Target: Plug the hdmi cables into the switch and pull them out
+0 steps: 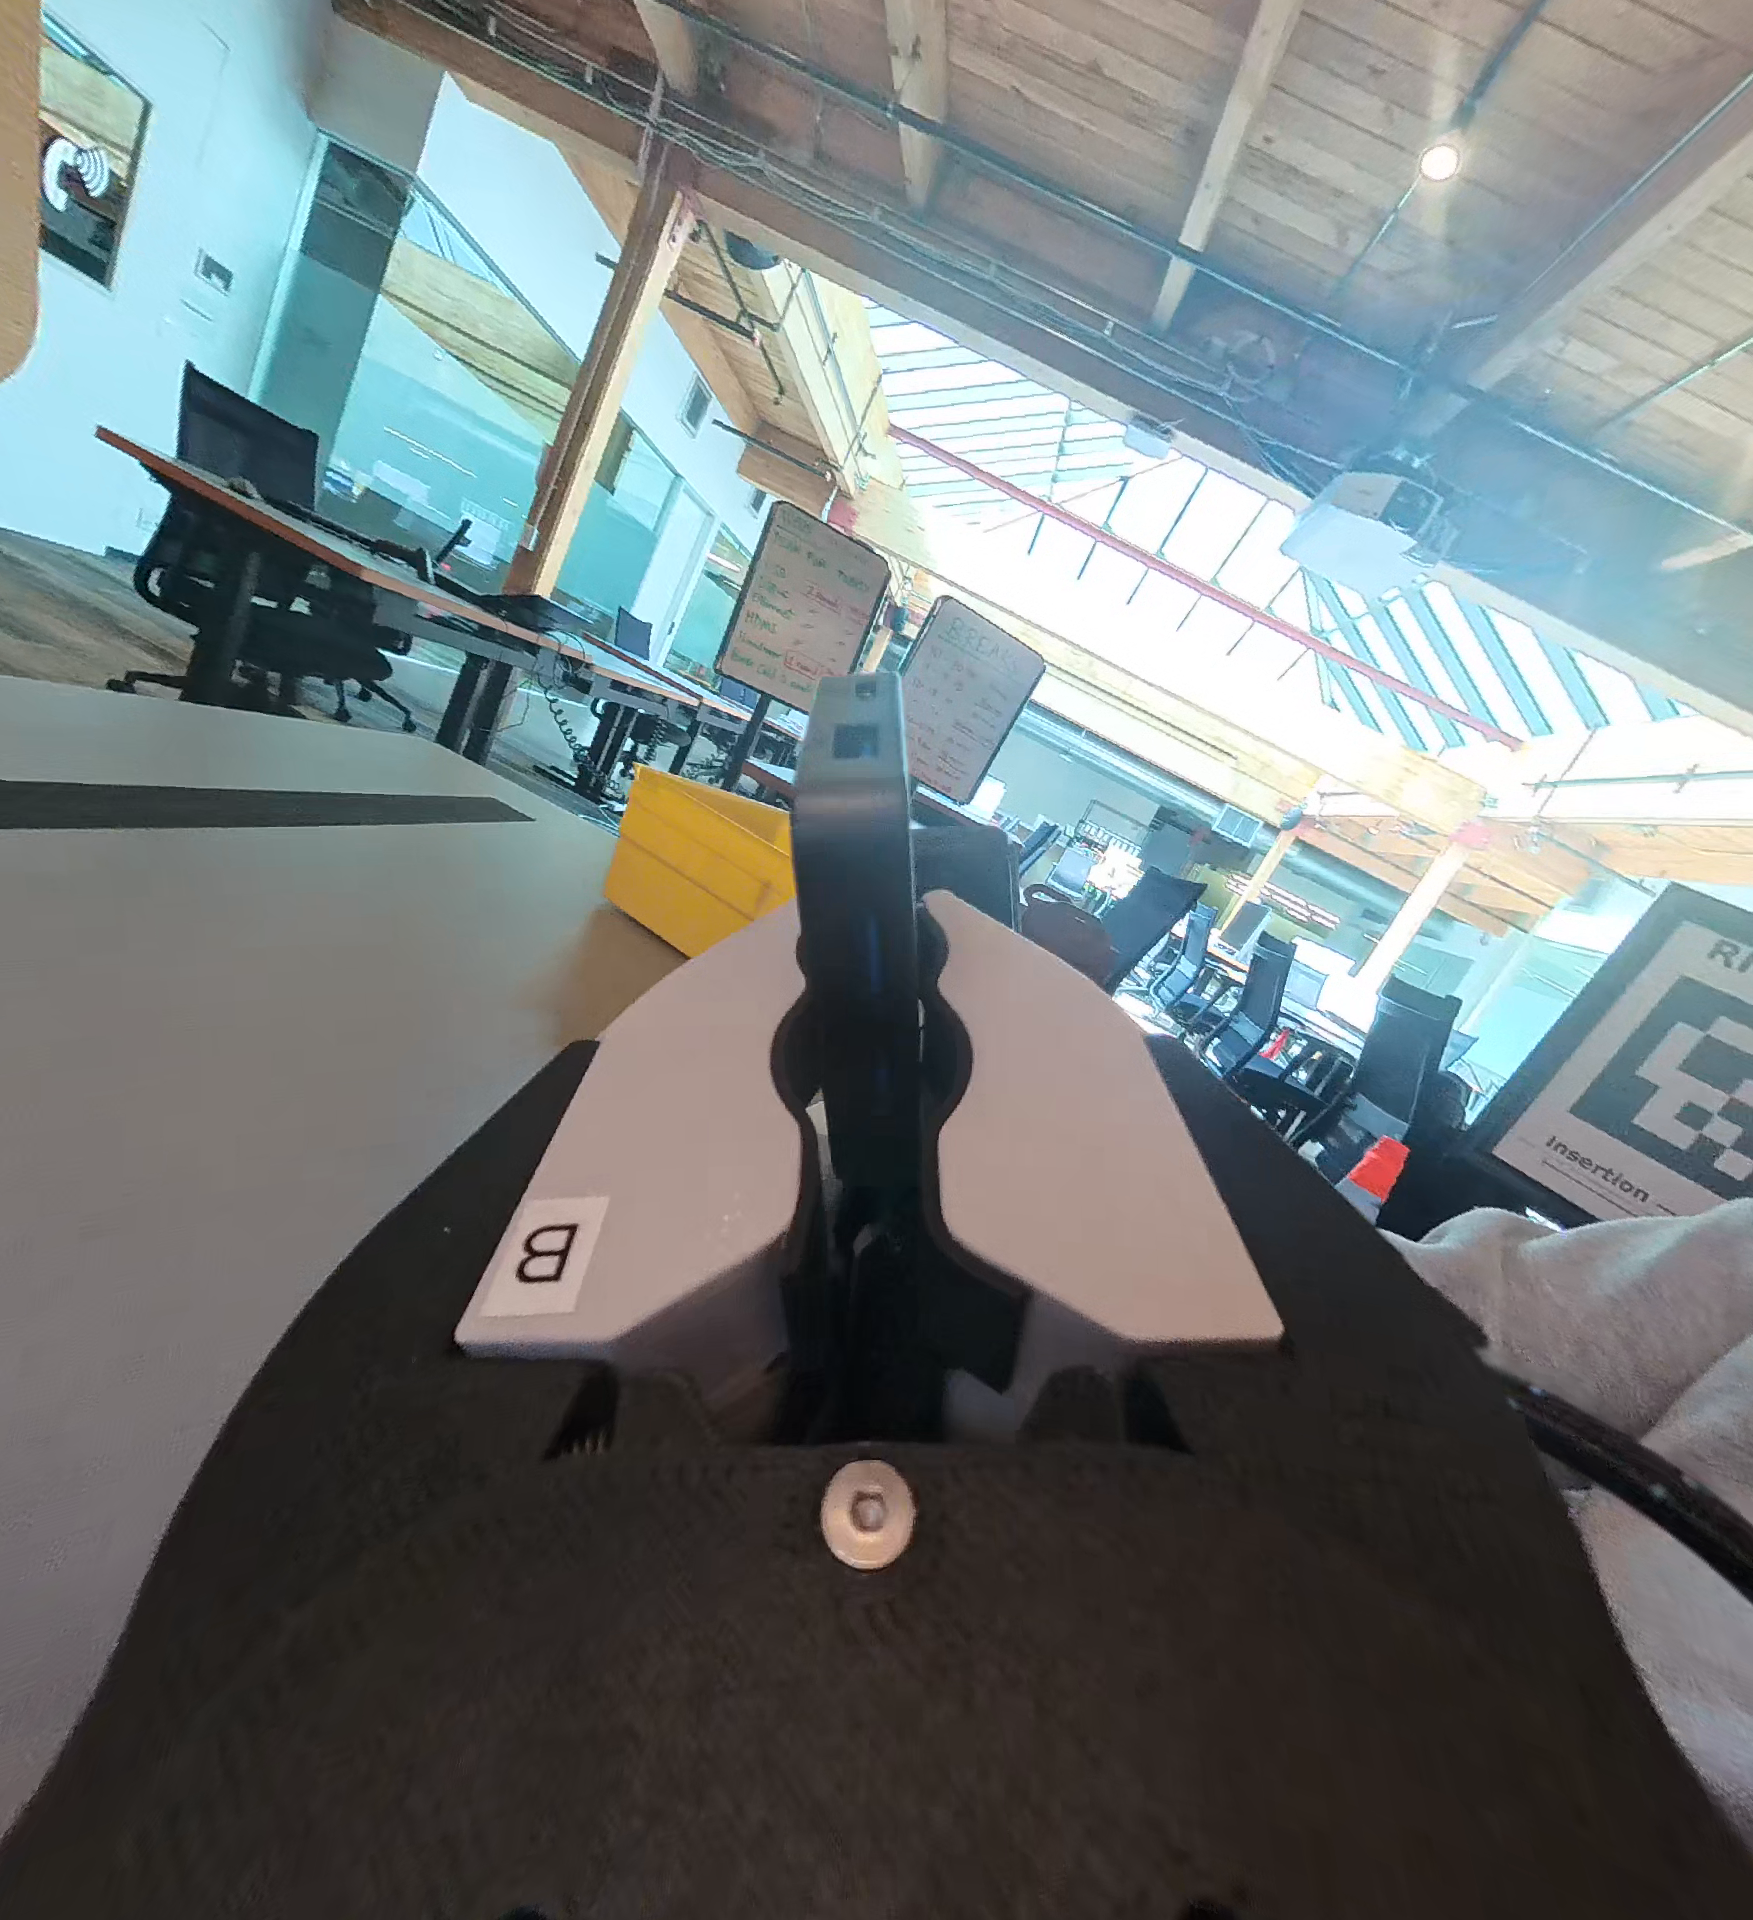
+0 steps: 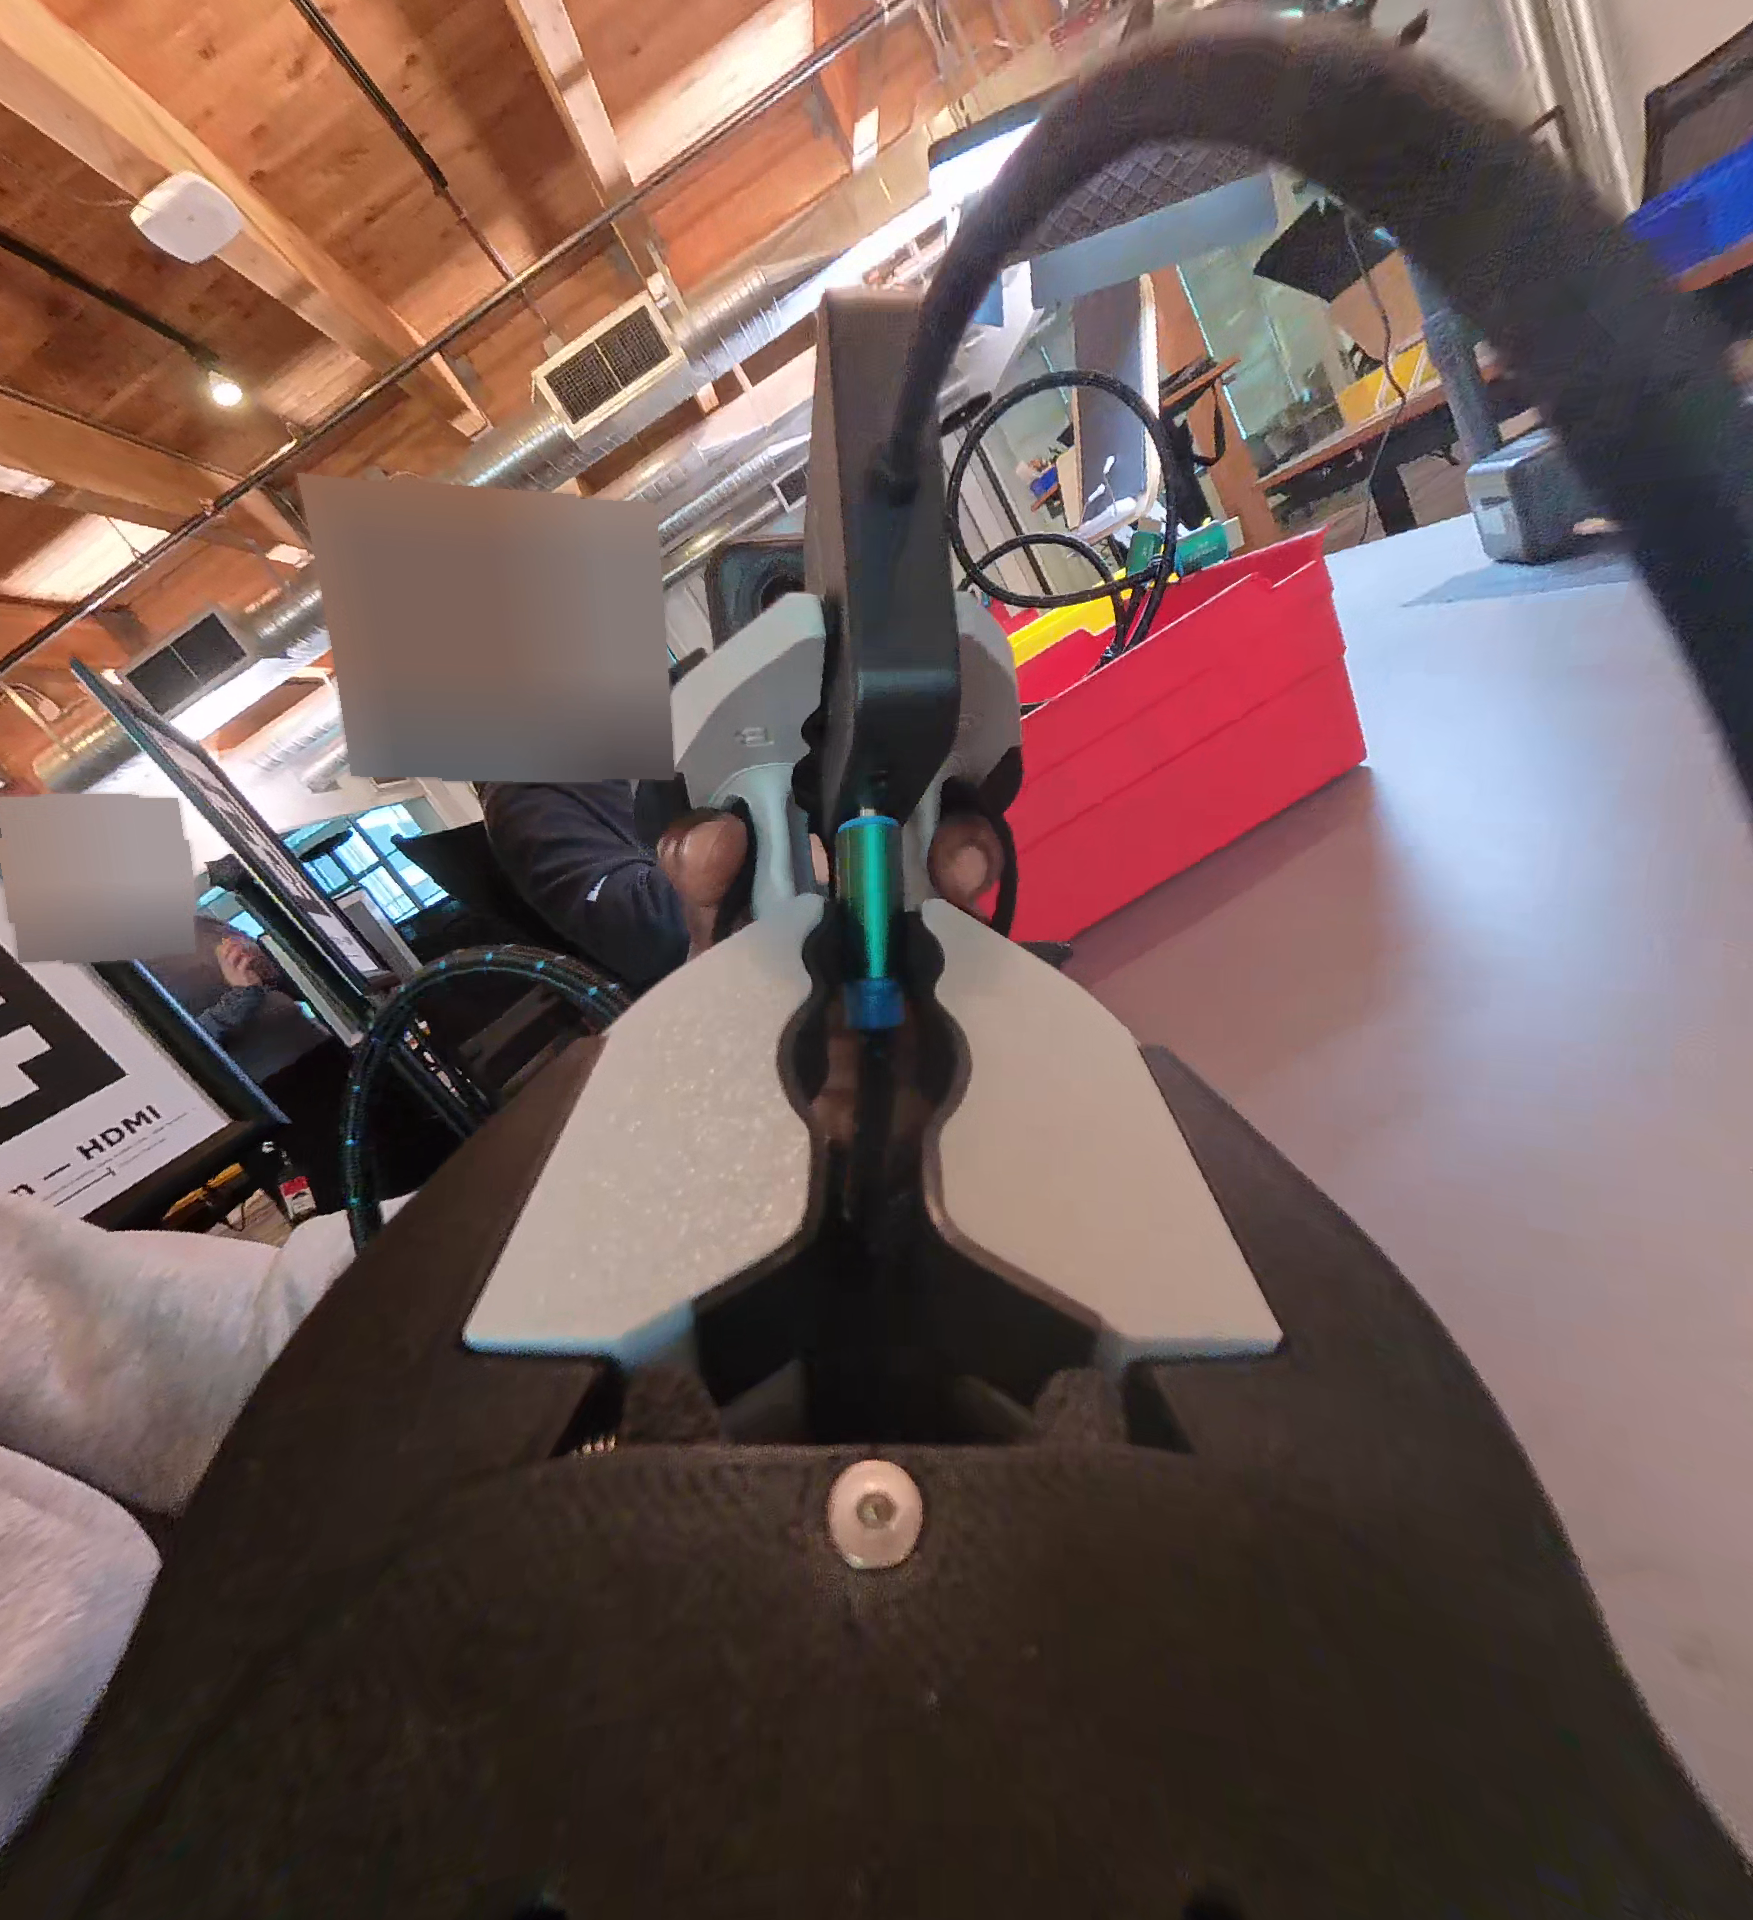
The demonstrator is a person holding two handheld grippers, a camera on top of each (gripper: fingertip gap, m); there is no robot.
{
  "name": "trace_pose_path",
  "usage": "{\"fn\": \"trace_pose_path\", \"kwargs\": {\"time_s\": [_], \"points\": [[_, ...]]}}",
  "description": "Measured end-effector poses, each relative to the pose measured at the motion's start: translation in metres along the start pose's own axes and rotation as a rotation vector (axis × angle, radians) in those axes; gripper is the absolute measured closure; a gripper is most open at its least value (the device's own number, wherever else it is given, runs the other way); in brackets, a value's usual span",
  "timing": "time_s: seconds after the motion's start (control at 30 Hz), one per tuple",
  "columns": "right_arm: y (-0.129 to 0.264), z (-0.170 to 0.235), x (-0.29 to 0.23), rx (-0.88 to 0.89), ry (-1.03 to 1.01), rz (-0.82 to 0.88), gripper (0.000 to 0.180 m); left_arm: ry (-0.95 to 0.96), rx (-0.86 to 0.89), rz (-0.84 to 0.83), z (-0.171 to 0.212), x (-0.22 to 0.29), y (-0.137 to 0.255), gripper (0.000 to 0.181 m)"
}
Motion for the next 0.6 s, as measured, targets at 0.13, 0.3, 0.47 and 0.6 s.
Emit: {"fn": "trace_pose_path", "kwargs": {"time_s": [0.13, 0.3, 0.47, 0.6], "points": [[-0.003, -0.002, -0.003, -0.004, -0.017, -0.003, 0.167, -0.035, 0.015, 0.002, -0.005, 0.003, 0.001, 0.168], [-0.002, -0.003, -0.006, -0.064, -0.031, -0.016, 0.167, -0.048, -0.003, 0.028, -0.005, 0.005, 0.002, 0.168], [0.006, -0.005, -0.007, -0.166, 0.003, -0.042, 0.167, -0.059, -0.041, 0.060, 0.000, 0.009, 0.000, 0.167], [0.008, -0.008, -0.006, -0.197, -0.006, -0.048, 0.167, -0.070, -0.036, 0.052, 0.000, 0.008, -0.001, 0.168]]}}
Point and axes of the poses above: each gripper's, where its closed fingertips meet, y back along the fingers, z out of its underside, x = y × z across the jaws, the point moved 5 cm from there along y, back along the fingers, and after that the axes turned 9 degrees about x, right-handed, at the moved point
